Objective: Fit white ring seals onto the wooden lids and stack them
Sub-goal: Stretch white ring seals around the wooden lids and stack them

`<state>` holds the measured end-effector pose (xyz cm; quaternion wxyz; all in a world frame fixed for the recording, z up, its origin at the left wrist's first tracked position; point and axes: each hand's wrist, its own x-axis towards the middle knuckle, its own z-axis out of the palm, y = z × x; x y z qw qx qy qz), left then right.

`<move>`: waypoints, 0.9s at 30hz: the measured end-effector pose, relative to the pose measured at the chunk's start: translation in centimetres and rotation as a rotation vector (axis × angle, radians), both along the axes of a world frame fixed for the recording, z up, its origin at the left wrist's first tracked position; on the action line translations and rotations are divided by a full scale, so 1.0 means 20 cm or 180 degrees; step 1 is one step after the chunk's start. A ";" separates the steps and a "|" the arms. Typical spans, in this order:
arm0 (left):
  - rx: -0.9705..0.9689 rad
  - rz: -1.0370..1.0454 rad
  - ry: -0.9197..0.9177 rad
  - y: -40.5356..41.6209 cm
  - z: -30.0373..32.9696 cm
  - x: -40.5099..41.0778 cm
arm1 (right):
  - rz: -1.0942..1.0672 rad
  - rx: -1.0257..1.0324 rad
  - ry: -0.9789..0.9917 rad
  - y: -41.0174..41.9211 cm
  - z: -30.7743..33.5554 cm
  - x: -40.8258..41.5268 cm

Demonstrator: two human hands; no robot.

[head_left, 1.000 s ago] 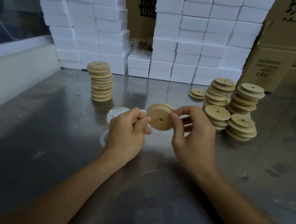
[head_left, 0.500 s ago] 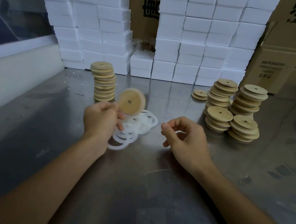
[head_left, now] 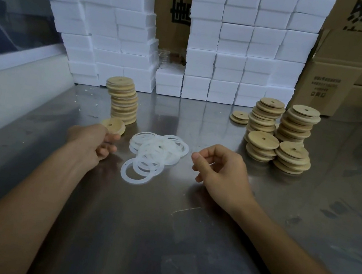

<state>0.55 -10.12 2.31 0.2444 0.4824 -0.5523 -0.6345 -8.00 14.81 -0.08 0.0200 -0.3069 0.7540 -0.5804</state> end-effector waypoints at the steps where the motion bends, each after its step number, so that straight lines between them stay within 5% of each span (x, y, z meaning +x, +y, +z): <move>1: -0.0059 0.0015 -0.0026 0.00 -0.01 0.00 | -0.0006 -0.0024 -0.0008 0.00 0.00 0.00; 10: -0.0651 0.0214 -0.0023 0.05 -0.04 0.02 | -0.0618 -0.0152 0.0729 0.06 0.02 -0.05; 15: -0.0969 0.0124 -0.0209 0.09 -0.04 0.03 | -0.1023 0.0559 0.0921 0.13 0.00 -0.16; 22: -0.3170 -0.0416 -0.0365 0.27 -0.10 0.04 | -0.1400 0.1908 0.1015 0.15 -0.01 -0.28; 27: -0.4067 -0.1237 -0.0399 0.39 -0.10 0.04 | -0.1674 0.1623 0.1094 0.17 -0.01 -0.28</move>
